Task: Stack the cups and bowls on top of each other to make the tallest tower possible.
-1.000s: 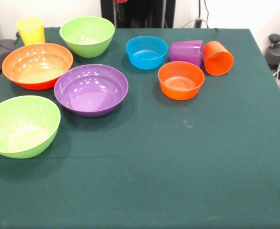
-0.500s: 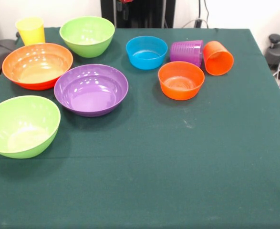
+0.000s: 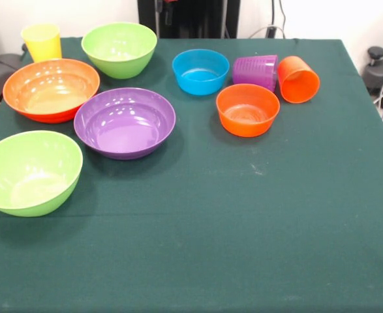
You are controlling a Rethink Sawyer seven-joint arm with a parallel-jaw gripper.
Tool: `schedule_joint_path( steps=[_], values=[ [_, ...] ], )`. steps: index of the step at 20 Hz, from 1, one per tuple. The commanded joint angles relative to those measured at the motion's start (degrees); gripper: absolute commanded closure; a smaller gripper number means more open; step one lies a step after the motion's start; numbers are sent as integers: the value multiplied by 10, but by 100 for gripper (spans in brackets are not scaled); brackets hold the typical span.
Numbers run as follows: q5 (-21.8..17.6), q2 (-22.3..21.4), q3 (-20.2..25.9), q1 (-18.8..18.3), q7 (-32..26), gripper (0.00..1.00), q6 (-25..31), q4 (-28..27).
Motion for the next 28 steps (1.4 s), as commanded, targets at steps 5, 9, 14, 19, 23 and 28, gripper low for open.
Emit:
schedule_joint_path(
  steps=[5, 9, 14, 19, 23, 28],
  values=[
    [-79, 28, -22, 55, -16, 0, -75, -62],
    [-86, 26, -16, 66, -5, 0, -72, -56],
    [-86, 24, -3, 77, 5, 0, -61, -49],
    [-75, 24, 14, 94, 16, 0, -49, -43],
    [-69, 31, 20, 108, 21, 0, -48, -49],
    [-64, 34, 23, 118, 28, 0, -48, -53]
  ],
)
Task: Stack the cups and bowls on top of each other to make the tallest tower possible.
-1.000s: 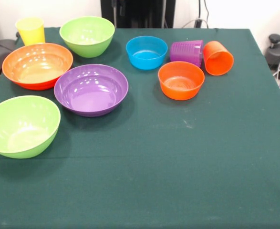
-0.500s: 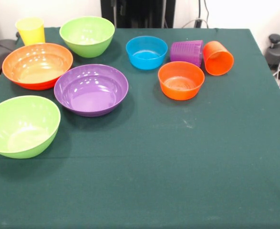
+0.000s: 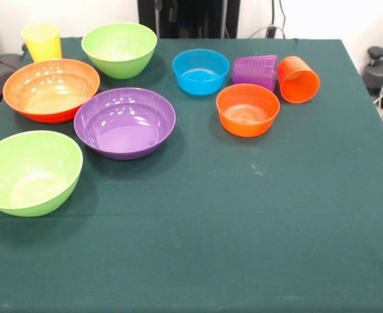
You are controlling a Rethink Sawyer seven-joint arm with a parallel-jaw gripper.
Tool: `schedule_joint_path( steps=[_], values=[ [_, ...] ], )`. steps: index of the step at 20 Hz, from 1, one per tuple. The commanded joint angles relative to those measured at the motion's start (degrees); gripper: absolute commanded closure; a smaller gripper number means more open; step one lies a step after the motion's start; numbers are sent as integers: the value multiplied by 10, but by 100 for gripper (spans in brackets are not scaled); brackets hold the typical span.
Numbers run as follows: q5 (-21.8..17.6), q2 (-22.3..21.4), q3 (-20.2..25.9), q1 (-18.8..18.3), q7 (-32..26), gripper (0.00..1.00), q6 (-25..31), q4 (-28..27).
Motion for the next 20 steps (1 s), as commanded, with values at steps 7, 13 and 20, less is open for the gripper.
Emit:
schedule_joint_path(
  steps=[7, 13, 20],
  values=[
    [-10, 35, 62, 30, 33, 0, -19, -58],
    [-6, 36, 62, 35, 39, 0, -17, -60],
    [-6, 36, 66, 39, 40, 0, -14, -61]
  ],
)
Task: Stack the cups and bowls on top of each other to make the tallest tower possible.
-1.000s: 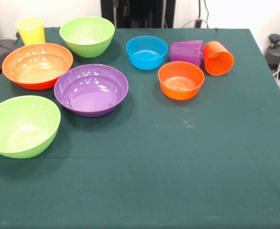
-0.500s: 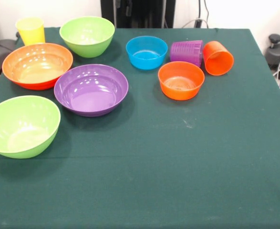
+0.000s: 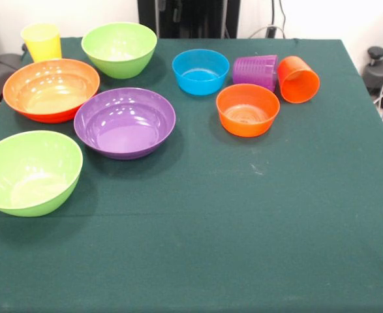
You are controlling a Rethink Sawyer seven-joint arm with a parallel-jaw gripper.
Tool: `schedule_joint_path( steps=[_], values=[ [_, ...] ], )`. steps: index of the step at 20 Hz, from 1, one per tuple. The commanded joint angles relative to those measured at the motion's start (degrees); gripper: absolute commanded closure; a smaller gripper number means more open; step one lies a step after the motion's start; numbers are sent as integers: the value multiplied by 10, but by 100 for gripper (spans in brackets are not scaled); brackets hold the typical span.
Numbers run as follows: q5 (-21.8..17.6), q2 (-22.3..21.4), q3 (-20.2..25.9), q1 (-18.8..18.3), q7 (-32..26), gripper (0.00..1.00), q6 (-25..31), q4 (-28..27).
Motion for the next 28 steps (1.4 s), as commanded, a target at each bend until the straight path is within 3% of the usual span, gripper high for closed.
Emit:
schedule_joint_path(
  steps=[1, 7, 18, 28],
  values=[
    [-6, 37, 66, 14, 40, 0, -14, -61],
    [-2, 33, 71, 26, 40, 0, -17, -62],
    [29, 19, 78, 91, 42, 0, -27, -70],
    [46, 7, 73, 127, 44, 0, -42, -75]
  ],
)
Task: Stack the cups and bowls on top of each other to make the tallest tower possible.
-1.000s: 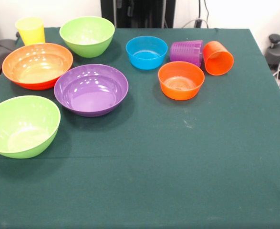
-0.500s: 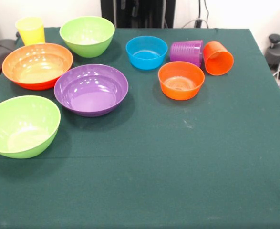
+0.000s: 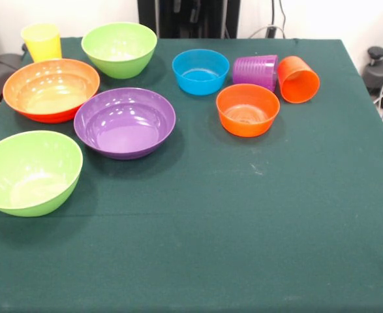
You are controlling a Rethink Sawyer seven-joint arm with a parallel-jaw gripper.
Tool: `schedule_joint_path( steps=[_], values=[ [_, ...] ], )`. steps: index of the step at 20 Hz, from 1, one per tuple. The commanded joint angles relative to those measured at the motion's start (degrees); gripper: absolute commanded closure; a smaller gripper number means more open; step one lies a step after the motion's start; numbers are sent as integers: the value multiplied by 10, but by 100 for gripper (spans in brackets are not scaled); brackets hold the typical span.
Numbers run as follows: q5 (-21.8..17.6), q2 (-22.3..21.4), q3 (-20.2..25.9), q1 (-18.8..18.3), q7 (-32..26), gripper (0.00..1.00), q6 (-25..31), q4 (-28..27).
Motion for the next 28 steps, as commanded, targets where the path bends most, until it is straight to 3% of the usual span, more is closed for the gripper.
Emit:
schedule_joint_path(
  steps=[1, 8, 10, 17, 25, 28],
  values=[
    [23, 9, 69, 22, 44, 0, -43, -74],
    [26, 17, 53, 34, 37, 0, -56, -85],
    [13, 12, 67, 21, 45, 0, -40, -71],
    [-65, 13, 113, -75, 61, 0, 38, 5],
    [-153, 22, 94, -192, 6, 0, 63, 40],
    [-184, 33, 111, -229, 4, 0, 99, 64]
  ],
)
